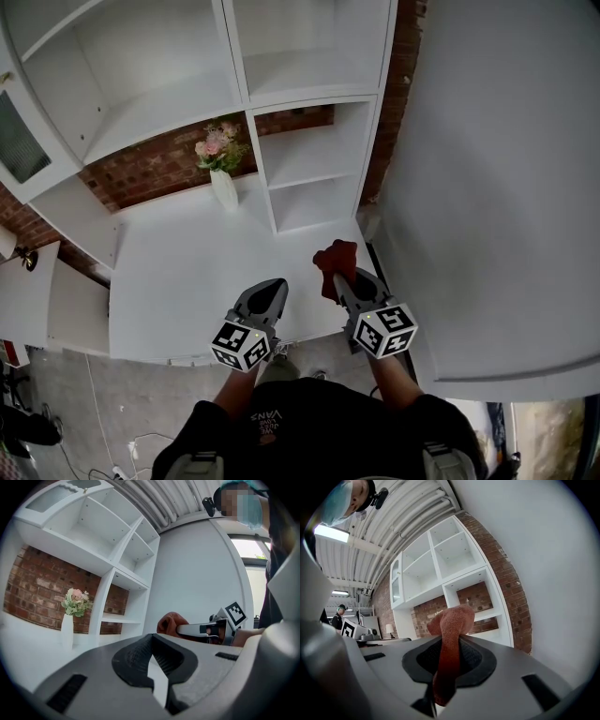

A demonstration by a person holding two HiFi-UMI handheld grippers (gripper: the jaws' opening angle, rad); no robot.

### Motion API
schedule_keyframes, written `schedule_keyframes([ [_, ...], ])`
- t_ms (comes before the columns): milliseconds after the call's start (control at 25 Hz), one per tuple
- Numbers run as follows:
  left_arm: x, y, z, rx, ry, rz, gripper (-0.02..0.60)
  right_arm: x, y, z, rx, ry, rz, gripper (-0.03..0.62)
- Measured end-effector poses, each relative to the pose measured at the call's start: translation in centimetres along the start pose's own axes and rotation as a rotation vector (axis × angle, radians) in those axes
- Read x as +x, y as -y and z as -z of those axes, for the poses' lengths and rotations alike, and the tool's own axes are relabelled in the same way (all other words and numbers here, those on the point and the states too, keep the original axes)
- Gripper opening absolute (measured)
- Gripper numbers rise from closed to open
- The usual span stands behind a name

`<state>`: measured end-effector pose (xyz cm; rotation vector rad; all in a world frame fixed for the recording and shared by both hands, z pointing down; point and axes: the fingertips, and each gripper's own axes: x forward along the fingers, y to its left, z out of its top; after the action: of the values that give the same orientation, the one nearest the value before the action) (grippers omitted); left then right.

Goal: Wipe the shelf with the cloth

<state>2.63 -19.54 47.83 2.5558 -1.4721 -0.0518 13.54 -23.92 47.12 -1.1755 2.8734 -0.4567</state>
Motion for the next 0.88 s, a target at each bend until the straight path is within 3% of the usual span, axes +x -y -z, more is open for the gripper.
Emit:
schedule_keyframes([
  [880, 5.3, -9.1, -3.8, 0.011, 0.042, -0.009, 0.006, 14.8, 3.1, -5.9, -0.082, 0.013, -0.053, 0.055],
])
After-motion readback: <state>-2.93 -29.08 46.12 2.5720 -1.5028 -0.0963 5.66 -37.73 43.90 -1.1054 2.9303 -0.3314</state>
